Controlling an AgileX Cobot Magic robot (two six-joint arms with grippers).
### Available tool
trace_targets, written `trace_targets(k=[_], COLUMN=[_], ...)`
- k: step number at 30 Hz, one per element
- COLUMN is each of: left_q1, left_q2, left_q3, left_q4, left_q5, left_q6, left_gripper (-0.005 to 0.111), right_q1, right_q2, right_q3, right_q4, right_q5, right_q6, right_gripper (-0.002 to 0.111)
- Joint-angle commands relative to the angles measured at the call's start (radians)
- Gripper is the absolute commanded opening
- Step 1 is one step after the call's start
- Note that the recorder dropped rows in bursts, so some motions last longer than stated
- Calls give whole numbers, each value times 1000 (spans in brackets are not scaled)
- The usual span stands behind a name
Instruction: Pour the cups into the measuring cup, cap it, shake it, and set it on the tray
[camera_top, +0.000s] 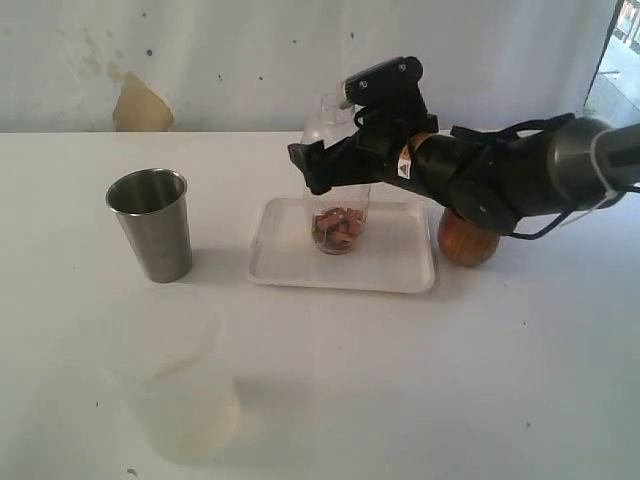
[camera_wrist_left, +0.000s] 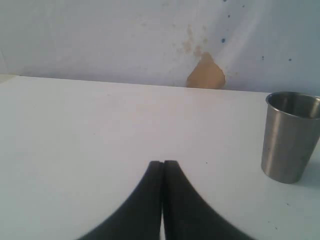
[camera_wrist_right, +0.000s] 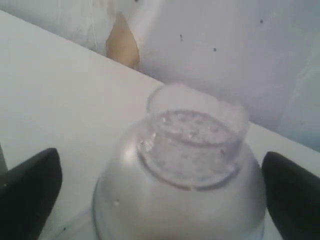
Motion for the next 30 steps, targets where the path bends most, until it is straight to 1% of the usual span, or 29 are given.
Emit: trace_targets(k=[1,4,7,10,11,13,17,18,19,23,25,30], left_q1=[0,0,0,0,0,0,0,0,0,0,0,0], left_q2=[-5,-5,-5,-5,-5,-5,-5,-5,-5,-5,-5,-5], left_q3=[7,7,7,7,7,7,7,7,7,7,7,7], left_q4=[-5,-5,-5,-5,-5,-5,-5,-5,-5,-5,-5,-5], left_q5=[0,0,0,0,0,0,0,0,0,0,0,0], left_q6=[3,3,3,3,3,3,3,3,3,3,3,3], left_gripper=[0,0,0,0,0,0,0,0,0,0,0,0], right_q1=[0,0,0,0,0,0,0,0,0,2,2,4], right_q2=[-63,-125,-188,-257,-288,-335,-449,-472,-499,-595,-655,-831], right_q3=[3,3,3,3,3,3,3,3,3,5,26,172], right_q4=[-5,28,30,30,30,30,30,32,34,38,57,116], right_q5=[1,40,59,79,92,118,267,310,366,553,618,574], right_q6=[-2,-2,-2,1,6,6,6,6,9,11,11,35], right_gripper=[104,100,90,72,62,45,10,4,0,0,0,0])
